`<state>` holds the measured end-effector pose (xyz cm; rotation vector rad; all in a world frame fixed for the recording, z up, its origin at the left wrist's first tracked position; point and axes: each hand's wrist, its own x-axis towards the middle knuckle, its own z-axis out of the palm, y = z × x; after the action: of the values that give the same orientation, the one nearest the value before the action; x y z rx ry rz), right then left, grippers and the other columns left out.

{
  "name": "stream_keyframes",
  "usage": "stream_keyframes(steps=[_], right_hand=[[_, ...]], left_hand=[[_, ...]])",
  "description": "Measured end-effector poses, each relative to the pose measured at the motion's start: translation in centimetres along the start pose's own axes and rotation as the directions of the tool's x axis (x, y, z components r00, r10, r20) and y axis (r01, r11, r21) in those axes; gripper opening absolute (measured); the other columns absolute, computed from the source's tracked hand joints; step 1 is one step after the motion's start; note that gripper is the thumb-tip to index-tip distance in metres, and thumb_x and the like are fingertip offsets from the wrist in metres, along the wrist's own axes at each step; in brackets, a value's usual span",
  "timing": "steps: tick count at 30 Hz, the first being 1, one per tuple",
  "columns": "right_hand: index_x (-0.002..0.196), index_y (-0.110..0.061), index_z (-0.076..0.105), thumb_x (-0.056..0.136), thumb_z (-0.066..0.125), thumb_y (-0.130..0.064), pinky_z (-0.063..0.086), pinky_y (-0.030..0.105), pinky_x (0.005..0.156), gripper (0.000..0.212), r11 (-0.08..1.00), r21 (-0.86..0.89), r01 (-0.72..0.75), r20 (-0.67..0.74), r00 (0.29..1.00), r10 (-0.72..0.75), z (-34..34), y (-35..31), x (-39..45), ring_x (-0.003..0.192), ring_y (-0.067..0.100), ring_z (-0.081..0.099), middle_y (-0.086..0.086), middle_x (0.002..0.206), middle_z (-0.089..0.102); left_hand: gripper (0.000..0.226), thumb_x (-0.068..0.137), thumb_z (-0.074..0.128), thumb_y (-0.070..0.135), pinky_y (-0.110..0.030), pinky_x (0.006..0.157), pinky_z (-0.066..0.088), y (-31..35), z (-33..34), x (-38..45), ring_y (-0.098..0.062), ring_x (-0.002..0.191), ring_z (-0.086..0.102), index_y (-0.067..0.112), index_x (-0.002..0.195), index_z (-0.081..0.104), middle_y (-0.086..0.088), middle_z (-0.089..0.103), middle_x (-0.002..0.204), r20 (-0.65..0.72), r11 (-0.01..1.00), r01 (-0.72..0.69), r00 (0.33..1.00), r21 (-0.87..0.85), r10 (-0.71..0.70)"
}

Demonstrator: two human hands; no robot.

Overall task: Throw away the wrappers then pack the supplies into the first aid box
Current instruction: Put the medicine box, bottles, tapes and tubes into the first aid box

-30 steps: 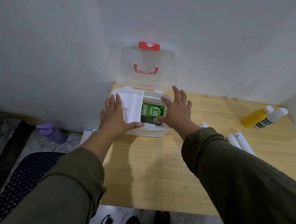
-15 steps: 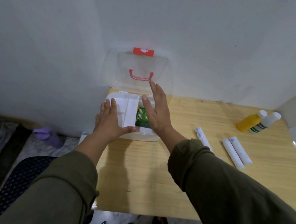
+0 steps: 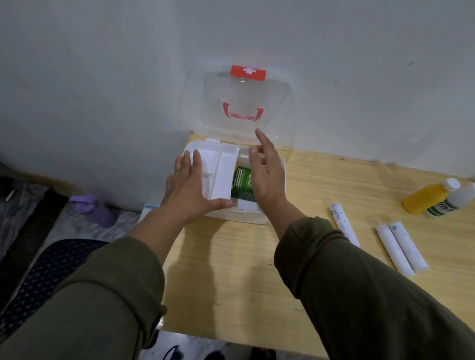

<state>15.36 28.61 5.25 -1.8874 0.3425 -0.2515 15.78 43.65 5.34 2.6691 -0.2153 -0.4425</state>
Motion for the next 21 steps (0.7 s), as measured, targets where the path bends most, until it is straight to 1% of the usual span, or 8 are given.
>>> stream_keyframes(steps=[2,4,5,6,10,13,18,21], right_hand=[[0.135,-0.034,0.043,0.098,0.039,-0.036,0.044,0.036,0.101,0.038,1.0,0.024,-0.017,-0.037,0.999,0.018,-0.2,0.2,0.3,0.11,0.011,0.048,-0.005,0.122,0.048],[0.136,-0.028,0.044,0.1,0.037,-0.033,0.038,0.015,0.091,0.037,0.997,0.054,-0.055,-0.023,0.998,0.057,-0.3,0.6,0.5,0.106,0.005,0.042,-0.002,0.126,0.046],[0.136,-0.028,0.044,0.1,0.036,-0.033,0.034,0.009,0.084,0.037,0.995,0.065,-0.08,-0.009,0.997,0.081,-0.4,0.7,0.5,0.105,0.004,0.041,0.0,0.128,0.045],[0.136,-0.028,0.043,0.1,0.035,-0.034,0.034,0.009,0.082,0.037,0.991,0.084,-0.101,-0.003,0.995,0.101,-0.4,0.8,0.6,0.105,0.005,0.042,0.001,0.129,0.044],[0.137,-0.032,0.04,0.099,0.031,-0.042,0.045,0.029,0.092,0.039,0.977,0.14,-0.161,-0.016,0.986,0.165,0.4,0.7,0.9,0.118,0.018,0.049,-0.003,0.131,0.046],[0.136,-0.039,0.037,0.098,0.028,-0.048,0.037,0.051,0.107,0.04,0.956,0.202,-0.213,0.006,0.976,0.217,1.2,0.5,0.7,0.131,0.023,0.041,0.001,0.144,0.042],[0.136,-0.033,0.038,0.099,0.027,-0.044,0.036,0.051,0.109,0.04,0.947,0.228,-0.228,-0.015,0.971,0.238,1.8,-0.1,0.8,0.13,0.024,0.042,0.006,0.141,0.045],[0.134,-0.032,0.04,0.1,0.026,-0.042,0.038,0.049,0.107,0.038,0.92,0.286,-0.267,-0.034,0.957,0.288,1.5,-0.1,0.9,0.125,0.02,0.046,0.006,0.138,0.048]], left_hand=[[0.129,0.065,0.068,0.064,-0.048,0.117,0.005,0.0,-0.1,0.0,-0.025,0.146,-0.016,0.013,0.148,-0.017,-0.007,-0.018,0.158,-0.001,1.0,0.001,1.0,-0.007,-0.001],[0.13,0.064,0.069,0.065,-0.048,0.117,0.006,-0.1,0.0,0.1,-0.024,0.146,-0.016,0.013,0.148,-0.016,-0.007,-0.017,0.158,-0.004,1.0,0.001,1.0,-0.009,-0.001],[0.13,0.064,0.069,0.065,-0.049,0.117,0.007,-0.1,0.0,0.1,-0.024,0.146,-0.016,0.013,0.148,-0.016,-0.008,-0.017,0.158,-0.006,1.0,0.0,1.0,-0.006,0.0],[0.13,0.064,0.069,0.065,-0.049,0.117,0.007,-0.1,0.1,0.1,-0.025,0.146,-0.015,0.013,0.148,-0.016,-0.008,-0.017,0.158,-0.007,1.0,-0.003,1.0,0.001,0.003],[0.131,0.063,0.068,0.066,-0.049,0.117,0.007,-0.2,0.0,0.1,-0.025,0.146,-0.015,0.014,0.147,-0.017,-0.008,-0.017,0.158,-0.003,1.0,-0.005,1.0,0.003,0.005],[0.13,0.064,0.068,0.065,-0.049,0.117,0.006,-0.1,0.0,0.0,-0.026,0.146,-0.016,0.014,0.147,-0.017,-0.008,-0.017,0.158,0.0,1.0,-0.004,1.0,0.009,0.004],[0.128,0.066,0.068,0.065,-0.049,0.117,0.005,0.0,0.0,0.0,-0.026,0.146,-0.016,0.014,0.147,-0.017,-0.008,-0.017,0.158,-0.004,1.0,-0.002,1.0,0.019,0.002],[0.127,0.066,0.068,0.064,-0.05,0.117,0.005,-0.1,0.0,0.0,-0.027,0.146,-0.015,0.015,0.147,-0.017,-0.008,-0.017,0.158,-0.006,1.0,-0.002,1.0,0.018,0.002]])
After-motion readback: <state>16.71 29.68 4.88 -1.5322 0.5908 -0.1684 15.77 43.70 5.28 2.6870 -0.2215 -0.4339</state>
